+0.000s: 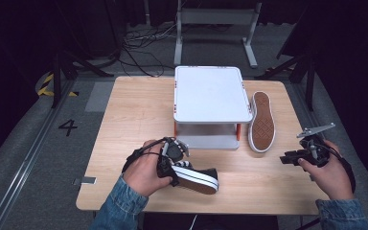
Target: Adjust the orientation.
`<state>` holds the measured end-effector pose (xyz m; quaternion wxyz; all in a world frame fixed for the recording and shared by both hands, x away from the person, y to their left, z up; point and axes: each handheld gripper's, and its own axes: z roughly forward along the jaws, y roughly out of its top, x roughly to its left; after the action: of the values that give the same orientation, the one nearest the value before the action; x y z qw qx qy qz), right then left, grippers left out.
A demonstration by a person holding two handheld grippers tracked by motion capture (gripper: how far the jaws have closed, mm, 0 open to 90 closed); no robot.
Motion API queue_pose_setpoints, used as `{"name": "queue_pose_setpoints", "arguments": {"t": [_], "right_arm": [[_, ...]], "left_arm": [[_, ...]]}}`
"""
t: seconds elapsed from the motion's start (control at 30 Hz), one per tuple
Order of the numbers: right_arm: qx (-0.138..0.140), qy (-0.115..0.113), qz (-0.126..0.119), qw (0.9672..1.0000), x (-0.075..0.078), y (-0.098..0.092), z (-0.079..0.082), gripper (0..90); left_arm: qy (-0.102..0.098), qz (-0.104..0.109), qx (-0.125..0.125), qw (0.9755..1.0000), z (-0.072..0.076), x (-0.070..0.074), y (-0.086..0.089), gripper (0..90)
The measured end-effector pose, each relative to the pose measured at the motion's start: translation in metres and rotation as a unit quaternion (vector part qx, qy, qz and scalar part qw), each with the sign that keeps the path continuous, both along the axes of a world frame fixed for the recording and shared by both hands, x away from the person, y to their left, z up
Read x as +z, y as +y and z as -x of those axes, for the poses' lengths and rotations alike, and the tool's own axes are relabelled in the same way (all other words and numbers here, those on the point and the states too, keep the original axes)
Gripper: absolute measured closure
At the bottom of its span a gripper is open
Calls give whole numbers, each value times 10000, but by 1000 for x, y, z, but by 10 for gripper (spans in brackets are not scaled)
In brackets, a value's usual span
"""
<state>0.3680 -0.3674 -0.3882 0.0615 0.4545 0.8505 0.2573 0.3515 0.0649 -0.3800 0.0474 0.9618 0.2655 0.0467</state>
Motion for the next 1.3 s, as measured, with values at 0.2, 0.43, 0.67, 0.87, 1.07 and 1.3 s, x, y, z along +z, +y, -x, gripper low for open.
{"name": "queue_pose_setpoints", "arguments": {"t": [0.2,0.43,0.67,0.87,1.07,1.3], "right_arm": [[60,14,23,10000,-2,4,0,641],[79,32,45,10000,-4,6,-1,639],[123,42,53,9999,-4,9,-3,635],[150,96,123,9998,-8,14,-5,633],[118,74,112,9998,-7,12,-5,628],[152,21,83,9998,-5,12,-5,627]], "left_arm": [[174,-401,-87,9990,-14,-26,-10,102],[403,-386,-595,9967,-5,-24,-12,303],[-191,-466,-624,9968,-24,-13,6,348],[-404,-333,-700,9962,-54,-26,26,331],[-338,-79,-196,9992,-43,-18,31,261],[-95,65,-209,9997,-20,-12,40,178]]}}
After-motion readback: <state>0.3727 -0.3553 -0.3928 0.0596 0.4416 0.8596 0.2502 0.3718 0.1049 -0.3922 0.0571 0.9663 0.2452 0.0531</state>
